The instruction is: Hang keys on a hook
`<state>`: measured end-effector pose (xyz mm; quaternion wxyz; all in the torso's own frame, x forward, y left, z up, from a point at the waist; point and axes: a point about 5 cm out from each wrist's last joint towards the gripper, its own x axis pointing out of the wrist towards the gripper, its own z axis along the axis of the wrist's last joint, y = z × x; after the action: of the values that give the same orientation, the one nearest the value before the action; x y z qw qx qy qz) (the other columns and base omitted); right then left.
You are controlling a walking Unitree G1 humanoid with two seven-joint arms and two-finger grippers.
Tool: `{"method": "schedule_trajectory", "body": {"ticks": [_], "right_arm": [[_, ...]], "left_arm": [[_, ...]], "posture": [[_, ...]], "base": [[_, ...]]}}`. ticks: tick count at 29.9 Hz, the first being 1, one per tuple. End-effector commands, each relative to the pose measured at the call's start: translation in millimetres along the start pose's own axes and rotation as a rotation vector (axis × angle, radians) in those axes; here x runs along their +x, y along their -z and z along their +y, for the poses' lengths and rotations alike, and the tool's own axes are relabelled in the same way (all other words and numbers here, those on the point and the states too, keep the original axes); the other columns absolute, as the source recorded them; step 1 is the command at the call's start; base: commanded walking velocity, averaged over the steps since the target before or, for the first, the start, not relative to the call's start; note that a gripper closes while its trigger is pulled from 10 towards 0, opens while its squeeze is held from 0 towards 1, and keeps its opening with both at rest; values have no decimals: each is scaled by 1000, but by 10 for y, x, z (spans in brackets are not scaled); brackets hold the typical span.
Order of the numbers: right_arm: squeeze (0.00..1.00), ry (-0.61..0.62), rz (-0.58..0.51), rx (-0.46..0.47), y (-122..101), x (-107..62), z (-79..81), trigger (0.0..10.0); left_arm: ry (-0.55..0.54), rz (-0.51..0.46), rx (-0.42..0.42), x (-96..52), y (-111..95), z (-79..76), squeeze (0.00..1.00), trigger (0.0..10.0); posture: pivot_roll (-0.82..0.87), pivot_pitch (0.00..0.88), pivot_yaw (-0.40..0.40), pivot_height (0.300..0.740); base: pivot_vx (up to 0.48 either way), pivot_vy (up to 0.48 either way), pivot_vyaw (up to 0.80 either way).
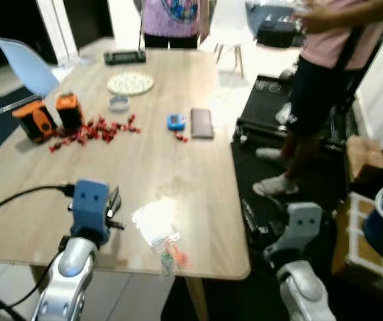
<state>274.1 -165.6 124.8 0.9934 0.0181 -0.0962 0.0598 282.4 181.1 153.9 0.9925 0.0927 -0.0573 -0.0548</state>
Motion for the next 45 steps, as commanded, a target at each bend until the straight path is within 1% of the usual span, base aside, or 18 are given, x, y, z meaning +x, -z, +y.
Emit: {"method": "schedule_trajectory", "body": {"ticks": [1,6,13,19,21,22,24,29,30,33,34,35,36,38,40,41,42,45], "right_arm": [[0,28,24,7,42,-53,-68,10000],[0,23,25,9,41,-54,-58,10000],[0,19,26,9,42,-49,-65,10000],[0,14,27,10,44,-47,-49,10000],[0,15,28,9,44,-47,-50,10000],[0,15,28,9,44,-47,-50,10000],[0,16,28,8,45,-49,-52,10000],[0,11,29,7,47,-45,-48,10000],[0,6,28,6,42,-39,-41,10000],[0,2,27,5,36,-35,-36,10000],[0,1,27,3,36,-34,-37,10000],[0,1,27,3,36,-34,-37,10000],[0,1,28,1,37,-34,-42,10000],[0,7,33,-8,44,-37,-85,10000],[0,12,36,-18,42,-37,-127,10000],[0,14,36,-22,40,-35,-143,10000],[0,14,36,-22,40,-35,-143,10000],[0,25,39,-29,41,-31,-189,10000]], "left_arm": [[10,33,3,-27,63,-31,0,10000],[14,31,1,-41,58,-31,0,10000],[86,20,40,-58,-12,-6,0,10000],[199,44,70,-77,-79,45,0,10000],[253,53,106,-106,-126,106,0,10000],[253,53,106,-106,-126,106,0,10000],[293,61,144,-131,-184,190,0,10000],[350,101,303,-151,-318,424,0,10000],[380,118,327,-172,-359,499,0,10000],[427,134,330,-214,-382,535,0,10000],[486,156,329,-274,-366,524,0,10000],[486,156,329,-274,-366,524,0,10000],[547,177,321,-340,-344,498,0,10000],[750,245,263,-568,-265,326,0,10000],[877,269,194,-713,-242,155,0,10000],[916,268,163,-752,-248,83,0,10000],[916,268,163,-752,-248,83,0,10000],[1006,256,123,-824,-243,-125,0,10000]], "posture": [[88,148,28,740],[89,148,28,740],[92,147,28,740],[94,148,27,740],[93,148,28,740],[93,148,28,740],[95,149,28,740],[102,149,23,740],[102,149,23,740],[102,149,23,740],[102,149,23,740],[102,149,23,740],[102,149,23,740],[97,147,19,740],[94,146,18,740],[94,146,18,740],[94,146,18,740],[93,147,18,740]], "base": [[0,0,0],[0,0,0],[0,0,0],[0,0,0],[0,0,0],[0,0,0],[0,0,0],[0,0,0],[0,0,0],[0,0,0],[0,0,0],[0,0,0],[0,0,0],[0,0,0],[0,0,0],[0,0,0],[0,0,0],[0,0,0]]}}
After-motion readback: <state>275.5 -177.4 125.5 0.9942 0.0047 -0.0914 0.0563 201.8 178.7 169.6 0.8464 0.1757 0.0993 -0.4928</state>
